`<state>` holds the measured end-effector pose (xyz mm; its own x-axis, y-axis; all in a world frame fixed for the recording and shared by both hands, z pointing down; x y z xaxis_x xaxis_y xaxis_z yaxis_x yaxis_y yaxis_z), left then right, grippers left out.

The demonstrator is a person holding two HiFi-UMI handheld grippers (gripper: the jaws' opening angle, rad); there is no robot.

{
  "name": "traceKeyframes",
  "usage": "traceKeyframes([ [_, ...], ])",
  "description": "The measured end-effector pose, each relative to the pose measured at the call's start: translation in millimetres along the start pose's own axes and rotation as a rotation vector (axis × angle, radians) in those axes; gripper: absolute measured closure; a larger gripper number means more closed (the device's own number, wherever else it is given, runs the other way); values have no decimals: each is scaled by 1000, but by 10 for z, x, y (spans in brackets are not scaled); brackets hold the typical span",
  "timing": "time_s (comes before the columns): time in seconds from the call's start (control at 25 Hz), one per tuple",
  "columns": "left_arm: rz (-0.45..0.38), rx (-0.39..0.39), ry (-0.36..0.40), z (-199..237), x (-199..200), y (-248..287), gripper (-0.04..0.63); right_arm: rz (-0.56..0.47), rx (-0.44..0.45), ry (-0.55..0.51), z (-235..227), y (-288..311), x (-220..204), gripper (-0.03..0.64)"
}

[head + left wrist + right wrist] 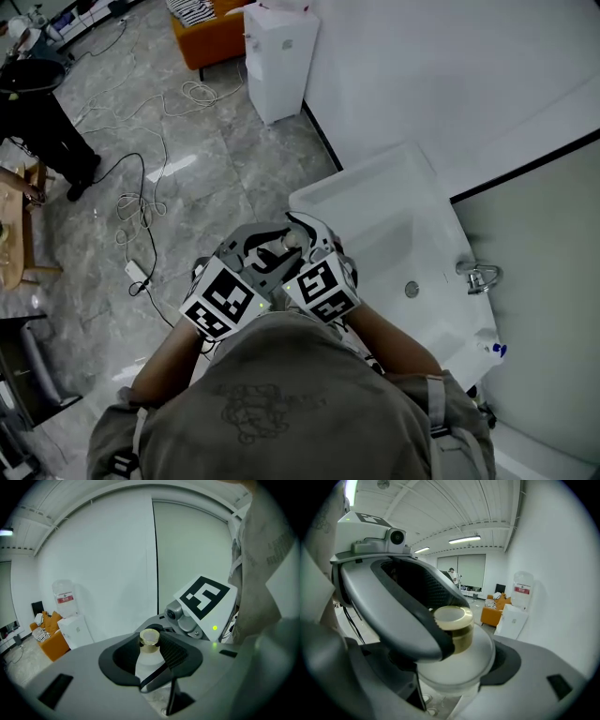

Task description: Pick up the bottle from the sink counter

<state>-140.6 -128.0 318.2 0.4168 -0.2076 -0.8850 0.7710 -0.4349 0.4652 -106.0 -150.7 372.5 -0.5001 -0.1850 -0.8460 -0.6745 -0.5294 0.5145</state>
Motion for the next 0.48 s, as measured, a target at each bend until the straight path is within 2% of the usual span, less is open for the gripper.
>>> traceKeyframes([
  [0.24, -1, -7, -55, -61, -167, 3, 460, 38, 46, 6, 136, 70, -126, 285],
  [0.48, 9, -12, -60, -71, -203, 9, 460, 42, 48, 9, 158, 86, -155, 285],
])
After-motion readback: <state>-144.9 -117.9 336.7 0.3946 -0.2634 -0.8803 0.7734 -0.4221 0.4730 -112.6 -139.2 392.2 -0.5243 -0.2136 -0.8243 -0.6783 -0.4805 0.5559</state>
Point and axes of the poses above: the fingertips, and each gripper's own axes: y forward along the fingers, z to its left, x out of its top, the point moved 6 cm from there along -y, backward along the fingers, and after that the axes turned 6 degrees about -x, right-handed, at the moved point
